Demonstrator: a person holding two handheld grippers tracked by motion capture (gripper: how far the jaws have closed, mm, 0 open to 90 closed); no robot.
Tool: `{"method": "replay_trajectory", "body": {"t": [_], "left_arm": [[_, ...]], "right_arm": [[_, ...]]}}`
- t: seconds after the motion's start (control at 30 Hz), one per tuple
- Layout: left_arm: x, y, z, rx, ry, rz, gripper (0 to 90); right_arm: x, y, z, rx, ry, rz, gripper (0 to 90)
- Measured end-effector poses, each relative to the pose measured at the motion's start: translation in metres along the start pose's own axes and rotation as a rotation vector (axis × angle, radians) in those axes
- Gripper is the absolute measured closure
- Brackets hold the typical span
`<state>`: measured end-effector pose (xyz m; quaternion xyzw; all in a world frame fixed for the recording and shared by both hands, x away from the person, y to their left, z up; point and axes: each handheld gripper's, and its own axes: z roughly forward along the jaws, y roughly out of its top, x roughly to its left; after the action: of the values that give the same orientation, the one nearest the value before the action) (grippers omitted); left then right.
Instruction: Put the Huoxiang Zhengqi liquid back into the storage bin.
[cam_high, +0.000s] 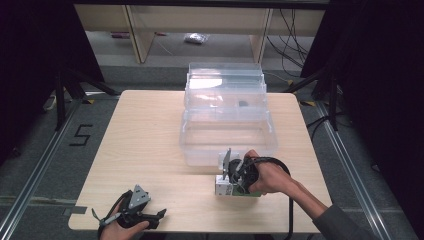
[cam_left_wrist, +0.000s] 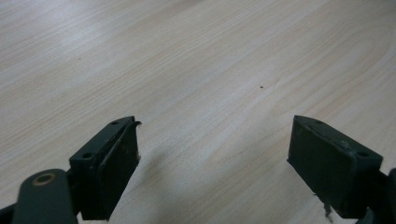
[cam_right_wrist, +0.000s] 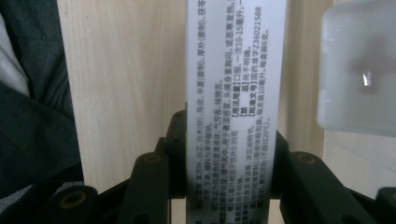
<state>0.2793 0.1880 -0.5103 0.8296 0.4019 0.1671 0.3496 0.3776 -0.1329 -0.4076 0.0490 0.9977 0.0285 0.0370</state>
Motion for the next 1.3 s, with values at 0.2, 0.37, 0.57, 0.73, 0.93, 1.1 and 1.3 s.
{"method": "replay_trajectory", "body": {"t": [0.2,0.37,0.57,0.73,0.93,1.1,1.3], "left_arm": [[0.002,0.000,-0.002,0.024,-0.002,0.027,15.6],[0.002,0.000,-0.001,0.018,-0.002,0.025,15.6],[0.002,0.000,-0.001,0.025,0.002,0.027,15.6],[0.001,0.000,-0.001,0.017,-0.002,0.016,15.6],[0.001,0.000,-0.001,0.017,-0.002,0.018,15.6],[0.001,0.000,-0.001,0.012,-0.001,0.012,15.6],[0.001,0.000,-0.001,0.016,-0.003,0.017,15.6]], "right_arm": [[-0.007,-0.003,-0.017,-0.029,-0.008,-0.004,64.9],[-0.013,-0.005,-0.029,-0.042,-0.003,0.007,64.9],[-0.022,-0.008,-0.039,-0.063,0.005,-0.006,64.9],[-0.029,-0.010,-0.050,-0.077,-0.004,-0.004,64.9],[-0.036,-0.010,-0.064,-0.071,-0.023,0.018,65.0],[-0.042,-0.010,-0.074,-0.071,-0.047,-0.003,64.9],[-0.048,-0.011,-0.084,-0.087,-0.061,0.015,65.0]]}}
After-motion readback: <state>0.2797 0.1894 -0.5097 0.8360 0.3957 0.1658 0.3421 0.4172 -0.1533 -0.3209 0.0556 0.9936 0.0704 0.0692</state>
